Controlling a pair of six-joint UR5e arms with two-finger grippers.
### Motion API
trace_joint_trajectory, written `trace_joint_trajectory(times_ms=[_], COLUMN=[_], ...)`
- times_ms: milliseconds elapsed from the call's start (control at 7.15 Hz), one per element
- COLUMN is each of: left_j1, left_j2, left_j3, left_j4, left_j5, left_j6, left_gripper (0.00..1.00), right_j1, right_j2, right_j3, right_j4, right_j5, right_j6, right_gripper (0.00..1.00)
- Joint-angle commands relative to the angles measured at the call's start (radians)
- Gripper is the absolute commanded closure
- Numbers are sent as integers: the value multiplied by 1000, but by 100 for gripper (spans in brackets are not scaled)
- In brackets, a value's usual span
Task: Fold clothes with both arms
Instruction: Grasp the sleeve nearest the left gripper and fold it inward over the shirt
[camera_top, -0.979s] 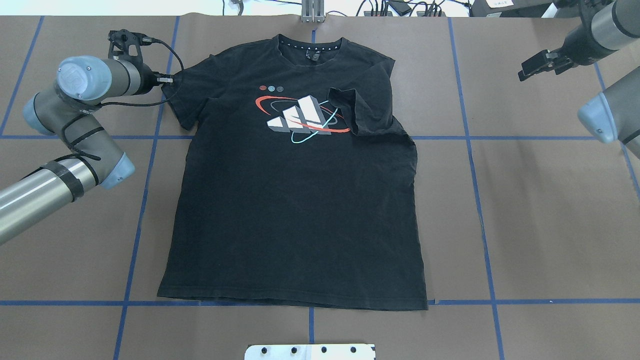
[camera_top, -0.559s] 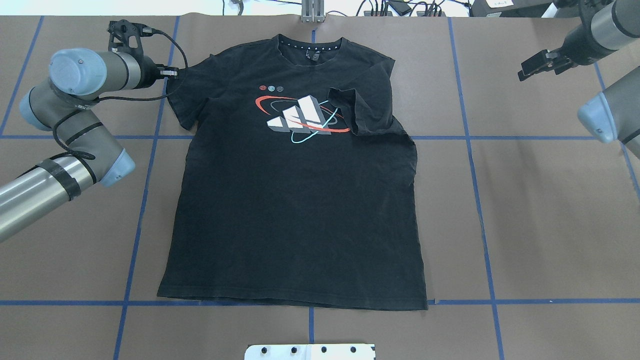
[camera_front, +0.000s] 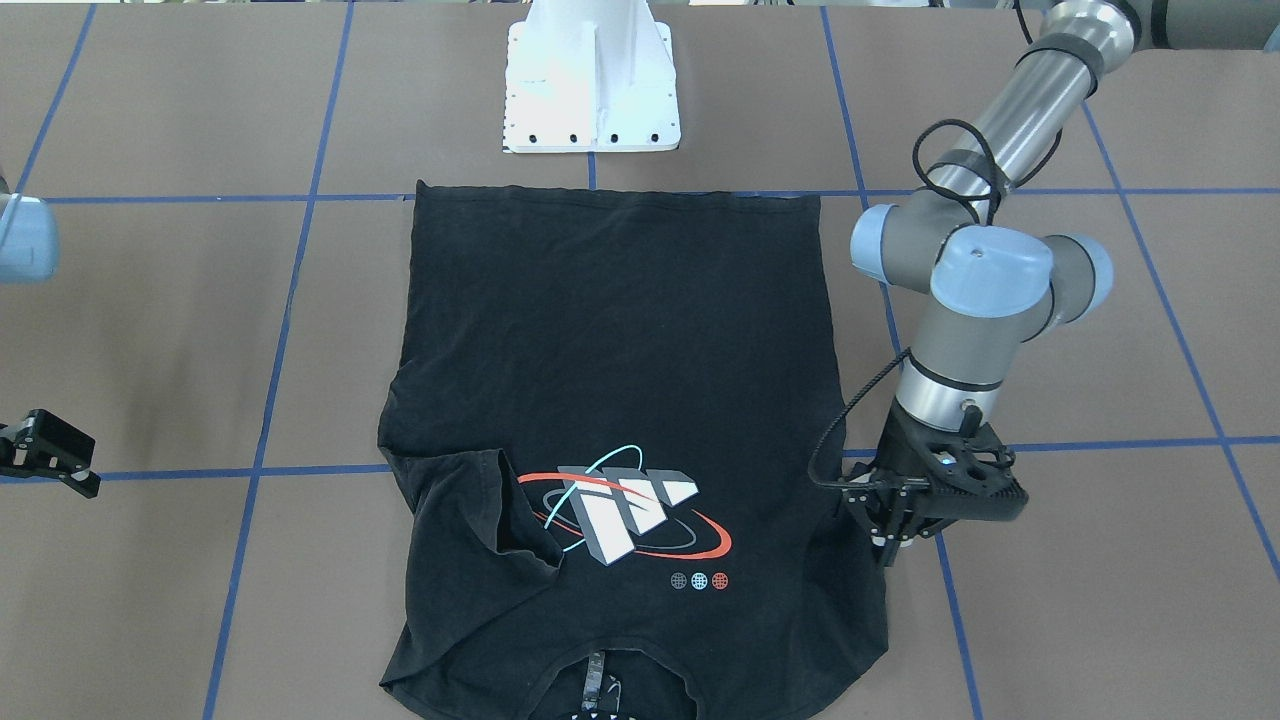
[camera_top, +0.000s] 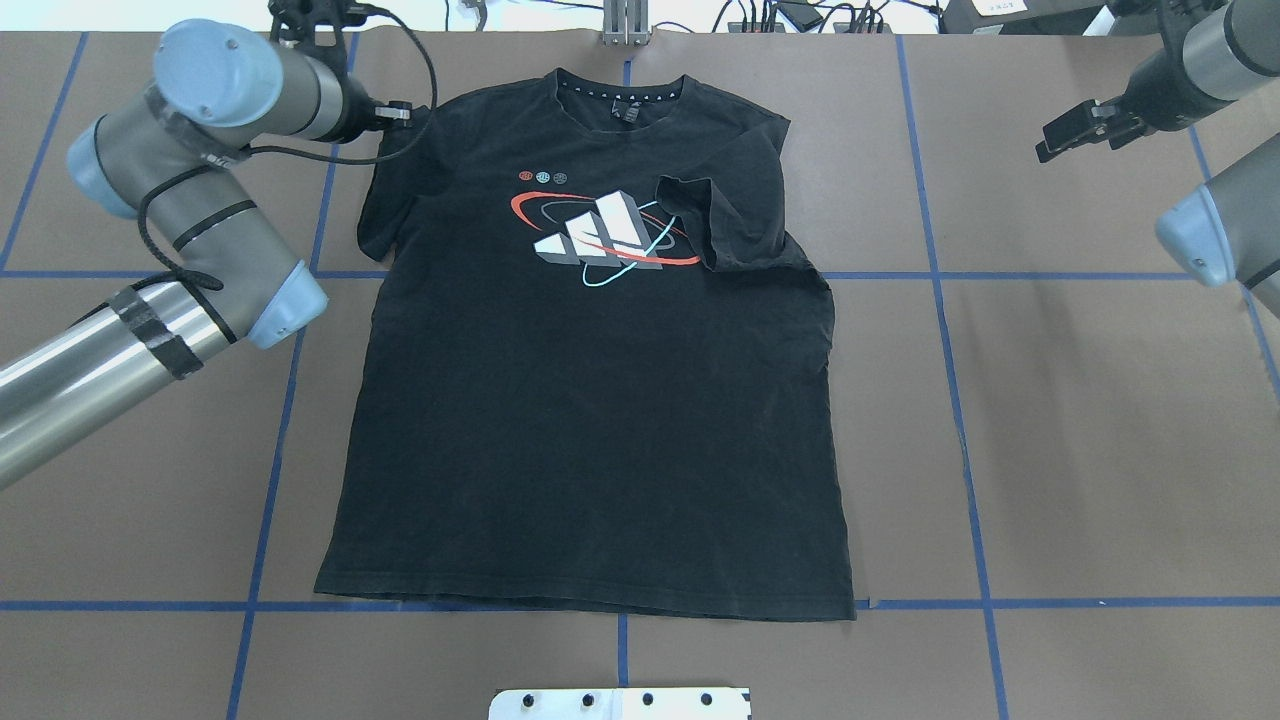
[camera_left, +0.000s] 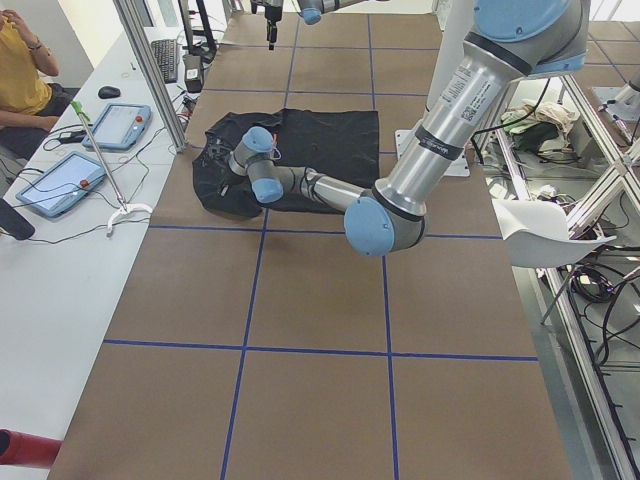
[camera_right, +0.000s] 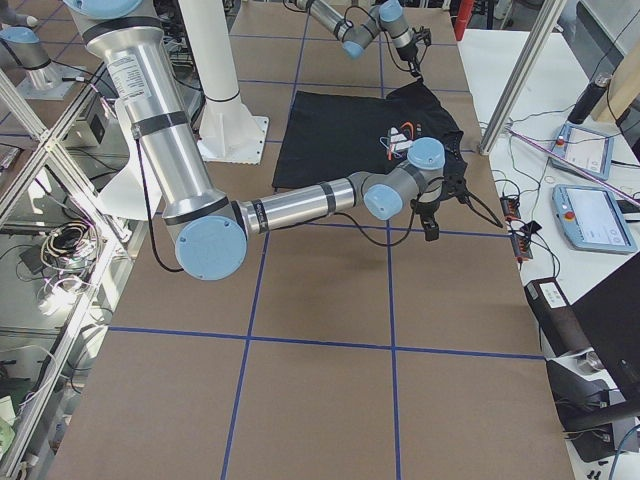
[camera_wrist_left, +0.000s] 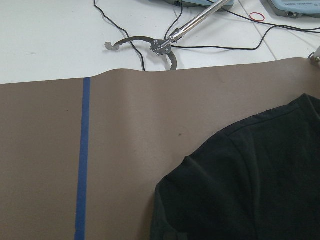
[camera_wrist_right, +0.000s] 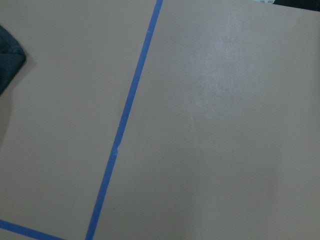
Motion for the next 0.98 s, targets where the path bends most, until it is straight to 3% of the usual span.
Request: trace_joint_trajectory(times_ms=[0,280,699,839], left_j1=[72,107,123,121], left_j2=[-87,-229,-242,-237], left_j3=[12,181,216,207], left_j4=[61,62,49,44], left_j5=[4,18,25,24], left_j6=[-140,-215,-205,-159], left_gripper=[100,100,100,2], right_j1=[0,0,0,-1], right_j2=[0,1,1,4], right_j3=[1,0,0,0], right_j4=[0,0,0,0], right_j5=[0,0,-1,-2], right_j6=[0,0,0,0], right_gripper=[0,0,0,0])
